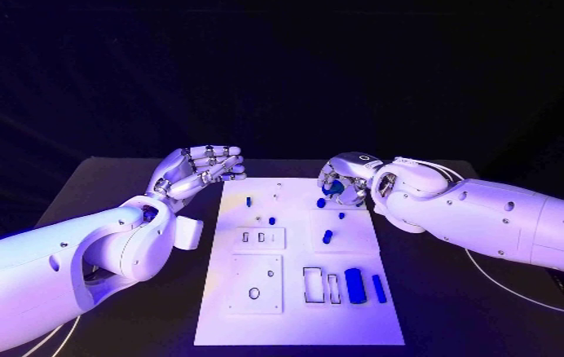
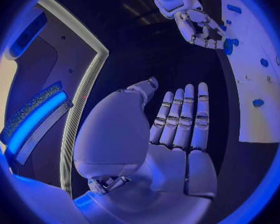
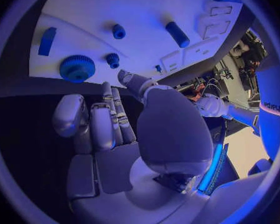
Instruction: Assemble the parts on the task board
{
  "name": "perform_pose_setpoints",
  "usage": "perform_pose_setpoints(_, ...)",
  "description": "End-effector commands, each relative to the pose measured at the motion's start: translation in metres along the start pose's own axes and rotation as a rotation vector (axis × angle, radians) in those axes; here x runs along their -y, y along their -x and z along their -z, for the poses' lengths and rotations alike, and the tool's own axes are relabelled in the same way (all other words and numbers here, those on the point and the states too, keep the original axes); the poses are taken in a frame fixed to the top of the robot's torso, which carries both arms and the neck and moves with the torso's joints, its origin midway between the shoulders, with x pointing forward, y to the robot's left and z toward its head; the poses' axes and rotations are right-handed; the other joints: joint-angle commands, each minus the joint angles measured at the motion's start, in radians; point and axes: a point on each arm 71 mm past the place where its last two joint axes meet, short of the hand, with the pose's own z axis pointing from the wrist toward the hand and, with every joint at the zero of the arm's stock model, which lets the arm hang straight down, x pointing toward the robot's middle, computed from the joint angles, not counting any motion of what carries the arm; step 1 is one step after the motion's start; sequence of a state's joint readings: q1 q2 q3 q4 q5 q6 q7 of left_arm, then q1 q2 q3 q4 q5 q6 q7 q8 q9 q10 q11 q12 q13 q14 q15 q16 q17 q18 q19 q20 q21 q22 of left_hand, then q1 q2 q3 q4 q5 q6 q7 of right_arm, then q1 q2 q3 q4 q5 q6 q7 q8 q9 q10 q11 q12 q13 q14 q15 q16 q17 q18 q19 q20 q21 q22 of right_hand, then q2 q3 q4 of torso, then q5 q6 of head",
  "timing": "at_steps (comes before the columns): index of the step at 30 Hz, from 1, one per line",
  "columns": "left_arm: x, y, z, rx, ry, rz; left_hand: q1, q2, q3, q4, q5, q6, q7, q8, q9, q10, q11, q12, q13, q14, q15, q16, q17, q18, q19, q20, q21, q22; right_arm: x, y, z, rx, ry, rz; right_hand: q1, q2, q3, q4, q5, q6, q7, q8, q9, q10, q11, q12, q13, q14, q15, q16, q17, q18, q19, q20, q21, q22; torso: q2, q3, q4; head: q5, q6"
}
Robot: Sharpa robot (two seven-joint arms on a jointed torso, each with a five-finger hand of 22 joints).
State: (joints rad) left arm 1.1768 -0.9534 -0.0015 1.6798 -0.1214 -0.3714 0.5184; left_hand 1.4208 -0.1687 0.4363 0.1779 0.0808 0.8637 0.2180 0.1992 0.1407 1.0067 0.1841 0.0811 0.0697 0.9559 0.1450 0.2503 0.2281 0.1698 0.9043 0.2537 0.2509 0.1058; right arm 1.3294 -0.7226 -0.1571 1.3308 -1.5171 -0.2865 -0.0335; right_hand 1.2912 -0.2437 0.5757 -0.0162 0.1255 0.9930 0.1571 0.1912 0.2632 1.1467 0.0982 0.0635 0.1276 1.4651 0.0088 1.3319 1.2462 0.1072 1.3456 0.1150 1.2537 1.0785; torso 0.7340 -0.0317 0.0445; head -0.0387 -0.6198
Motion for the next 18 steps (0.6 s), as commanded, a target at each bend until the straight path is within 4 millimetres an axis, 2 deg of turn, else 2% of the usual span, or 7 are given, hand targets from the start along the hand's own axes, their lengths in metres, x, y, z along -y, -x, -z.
perform_pose_setpoints(1,0.0027,-0.003,-0.0005,-0.026,-0.009,0.025,-0.003,-0.006,0.0,-0.002,-0.005,-0.002,0.018,0.002,0.0,0.0,0.002,-0.006,-0.001,-0.003,0.001,0.001,0.001,0.013,0.004,-0.002,0.004,0.0,0.0009,-0.0025,-0.0012,-0.034,-0.023,0.065,0.001,-0.009,0.0,0.006,0.003,-0.005,0.001,-0.001,0.004,-0.006,-0.001,0.001,0.002,0.058,0.004,0.021,0.022,-0.021,0.013,-0.001,0.022,0.032,0.008,-0.0011,0.0034,-0.002,0.0)
perform_pose_setpoints(4,0.0032,-0.0027,-0.0005,-0.025,-0.009,0.027,-0.003,-0.006,0.0,-0.002,-0.005,-0.002,0.018,0.002,0.0,0.0,0.002,-0.006,-0.001,-0.003,0.001,0.001,0.001,0.013,0.004,-0.002,0.004,0.0,0.0004,-0.0037,-0.0018,-0.045,-0.026,0.068,0.002,-0.009,0.001,0.008,0.004,-0.005,0.001,0.0,0.007,-0.007,0.0,0.001,0.004,0.06,0.005,0.035,0.036,-0.025,0.021,0.0,0.038,0.055,0.009,-0.0013,0.0046,-0.002,-0.002)
perform_pose_setpoints(7,0.0035,-0.0018,-0.0005,-0.023,-0.008,0.028,-0.005,-0.005,-0.001,-0.002,-0.004,-0.004,0.018,0.001,0.0,-0.002,0.003,-0.01,-0.001,-0.013,0.002,-0.003,0.003,0.014,0.008,-0.002,0.007,0.001,-0.0001,-0.0056,-0.0027,-0.06,-0.028,0.07,0.001,-0.009,0.002,0.01,0.004,-0.005,0.001,0.001,0.01,-0.007,0.0,0.002,0.006,0.061,0.006,0.047,0.047,-0.028,0.028,0.001,0.052,0.075,0.01,-0.0014,0.0031,0.0,-0.003)
perform_pose_setpoints(18,0.0043,-0.0003,-0.0008,-0.02,-0.005,0.029,-0.006,-0.004,-0.001,-0.004,-0.005,-0.005,0.019,0.001,0.0,-0.004,0.004,-0.012,-0.001,-0.018,0.003,-0.004,0.005,0.014,0.014,-0.003,0.012,0.002,-0.0029,-0.011,-0.0051,-0.09,-0.024,0.068,-0.003,-0.007,0.004,0.018,0.002,-0.003,-0.002,0.003,0.017,0.004,-0.003,0.005,0.012,0.062,0.005,0.063,0.06,-0.031,0.035,0.002,0.071,0.102,0.015,-0.0008,0.0033,0.002,-0.007)
